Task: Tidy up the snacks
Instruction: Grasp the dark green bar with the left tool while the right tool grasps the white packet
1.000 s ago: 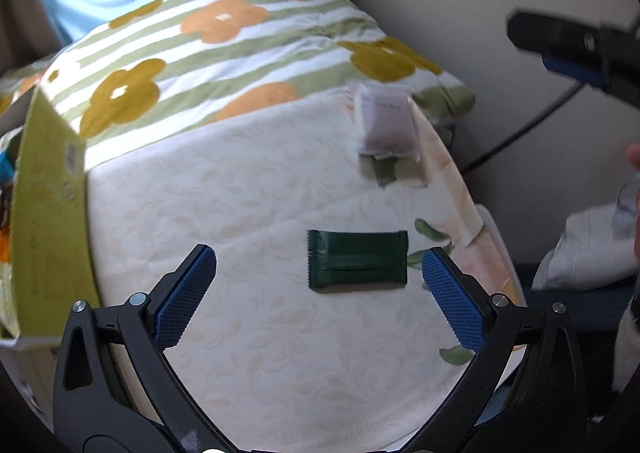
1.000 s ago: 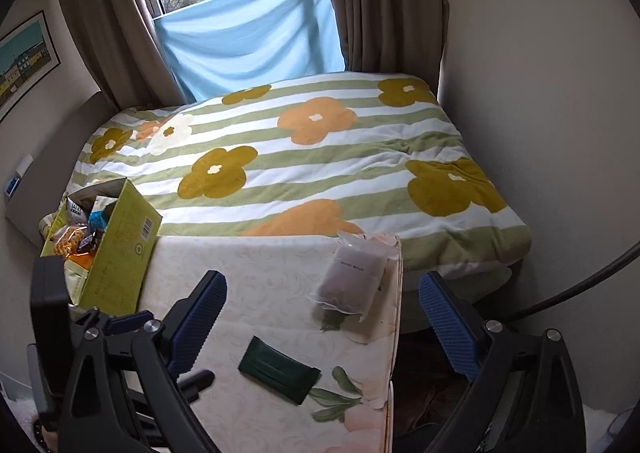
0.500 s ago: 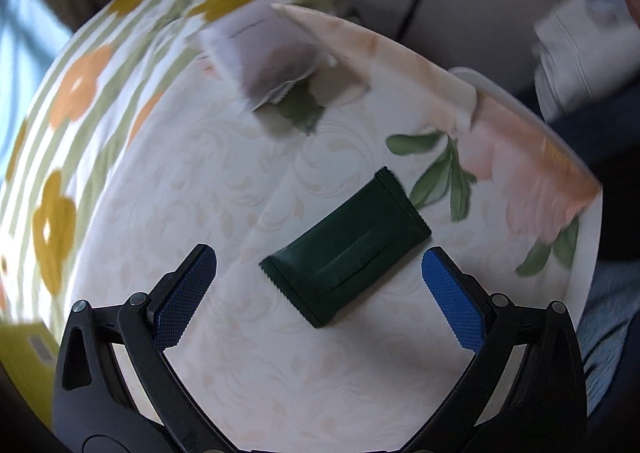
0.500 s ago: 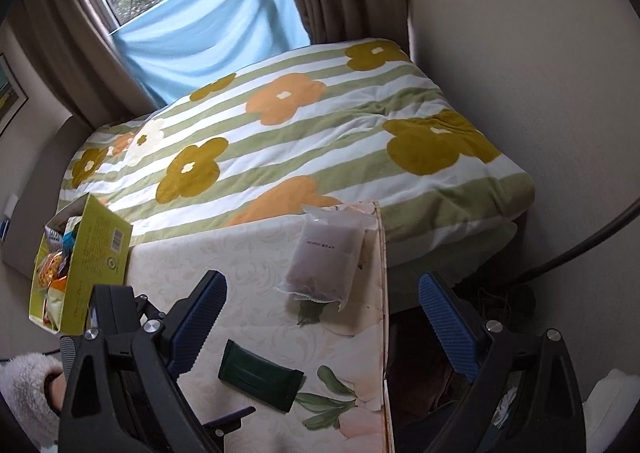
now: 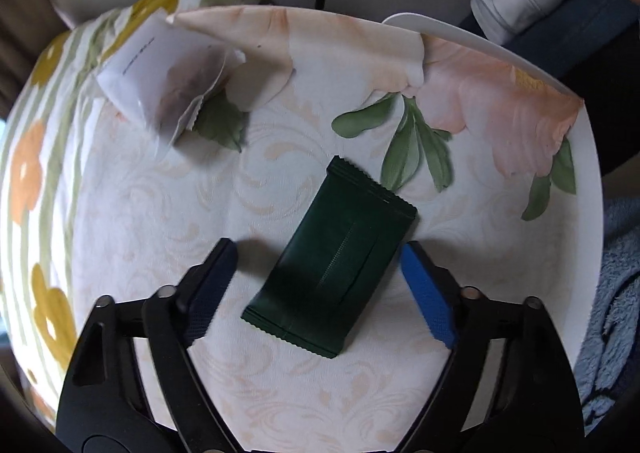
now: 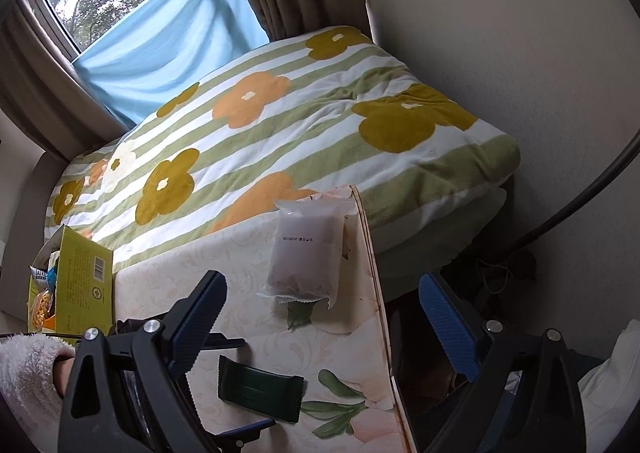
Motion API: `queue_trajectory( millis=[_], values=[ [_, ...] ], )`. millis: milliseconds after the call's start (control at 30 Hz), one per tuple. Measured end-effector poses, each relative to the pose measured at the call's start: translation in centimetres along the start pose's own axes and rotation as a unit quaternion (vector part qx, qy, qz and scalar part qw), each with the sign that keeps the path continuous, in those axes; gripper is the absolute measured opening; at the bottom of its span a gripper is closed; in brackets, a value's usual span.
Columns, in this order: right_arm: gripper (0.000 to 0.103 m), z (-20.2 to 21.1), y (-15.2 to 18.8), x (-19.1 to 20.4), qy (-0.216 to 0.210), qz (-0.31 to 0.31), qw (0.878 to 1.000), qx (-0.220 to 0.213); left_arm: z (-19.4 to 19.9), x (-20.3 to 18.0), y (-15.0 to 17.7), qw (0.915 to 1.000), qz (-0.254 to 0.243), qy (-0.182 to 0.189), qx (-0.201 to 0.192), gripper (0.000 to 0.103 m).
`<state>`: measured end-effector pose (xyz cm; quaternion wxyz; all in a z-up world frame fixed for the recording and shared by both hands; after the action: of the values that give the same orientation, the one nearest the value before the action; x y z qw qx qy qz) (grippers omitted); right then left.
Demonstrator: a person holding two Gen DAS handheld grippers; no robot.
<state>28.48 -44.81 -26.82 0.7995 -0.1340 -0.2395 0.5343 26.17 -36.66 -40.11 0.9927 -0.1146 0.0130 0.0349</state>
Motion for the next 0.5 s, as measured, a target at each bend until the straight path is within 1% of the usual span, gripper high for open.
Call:
queue_trajectory(
  millis=[33, 100, 267, 500],
  values=[
    [0.096, -0.2, 0.0, 0.0, 0.001, 0.000, 1.000, 0.000, 0.1, -0.2, 0.1, 1.0000, -0.008, -0.004, -0.003, 0.069],
    [0.096, -0.5, -0.1, 0.2, 0.002, -0.001, 1.000, 0.002, 0.4, -0.5, 0.1, 0.9999, -0.013, 0.000, -0.009, 0.050],
    [0.096, -1.7, -0.3, 0.6, 0.000, 0.003, 1.000, 0.008, 0.7, -0.2, 0.3, 0.9999, 0.000, 0.012, -0.009, 0.048],
    [0.096, -5.1, 0.0, 1.2, -0.004, 0.016, 1.000, 0.021, 0.8, 1.1, 1.5, 0.9989, 0.046, 0.005, -0.011, 0.048]
  ],
)
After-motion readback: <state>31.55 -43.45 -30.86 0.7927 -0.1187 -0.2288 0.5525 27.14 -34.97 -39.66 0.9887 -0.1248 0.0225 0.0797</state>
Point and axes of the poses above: each gripper's, at about its wrist camera, not at the fingertips, and z roughly against the way its jaws point, x to its left, y to its underside, the point moved 9 cm from there along -z, roughly the way its jaws point, and after that the axes turned 2 degrees about z, right-handed, at the moved point
